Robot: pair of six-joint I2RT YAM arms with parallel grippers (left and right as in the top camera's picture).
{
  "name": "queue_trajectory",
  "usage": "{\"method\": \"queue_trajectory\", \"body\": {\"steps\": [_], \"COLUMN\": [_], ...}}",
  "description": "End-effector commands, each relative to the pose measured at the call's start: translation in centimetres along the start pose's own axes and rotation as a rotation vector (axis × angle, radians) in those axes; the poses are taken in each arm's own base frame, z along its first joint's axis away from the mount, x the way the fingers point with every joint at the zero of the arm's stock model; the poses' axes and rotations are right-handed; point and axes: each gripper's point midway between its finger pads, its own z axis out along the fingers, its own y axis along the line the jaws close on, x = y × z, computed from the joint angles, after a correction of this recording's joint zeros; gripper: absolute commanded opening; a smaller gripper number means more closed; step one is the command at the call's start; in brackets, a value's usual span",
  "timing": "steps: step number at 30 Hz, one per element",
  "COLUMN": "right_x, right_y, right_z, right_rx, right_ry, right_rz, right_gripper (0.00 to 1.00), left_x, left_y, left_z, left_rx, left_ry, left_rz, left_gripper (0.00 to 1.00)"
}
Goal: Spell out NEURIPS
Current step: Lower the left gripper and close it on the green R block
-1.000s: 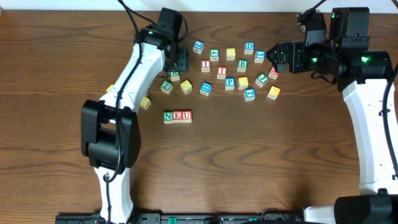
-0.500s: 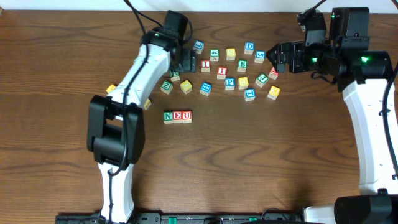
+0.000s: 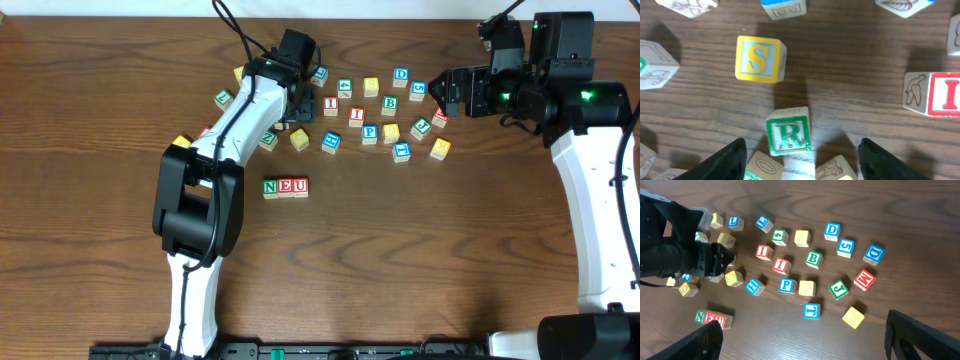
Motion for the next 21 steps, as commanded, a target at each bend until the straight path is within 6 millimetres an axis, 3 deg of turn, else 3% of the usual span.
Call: {"method": "queue_trajectory", "body": {"steps": [1,14,21], "right_x": [0.1,0.1,0.1], "right_y": [-0.1,-0.1,-0.1], "right_z": [0.1,0.1,0.1], "right_rx": [-0.005,-0.005,-0.005], "right_ry": [0.005,0.005,0.005], "right_rz": [-0.006,-0.006,-0.006], "right_gripper": [0.99,0.99,0.99], "left_x": [-0.3,0.2,1.2], "left_y": [0.7,1.3,1.6], "left_z": [0.8,2.1,3.8], "left_rx": [-0.038,-0.046,-0.059], "left_ry": [-0.010,0.001,0.037], "left_rz": [-0.014,-0.023,-0.020], "left_gripper": [0.67,0.58,0.55]}}
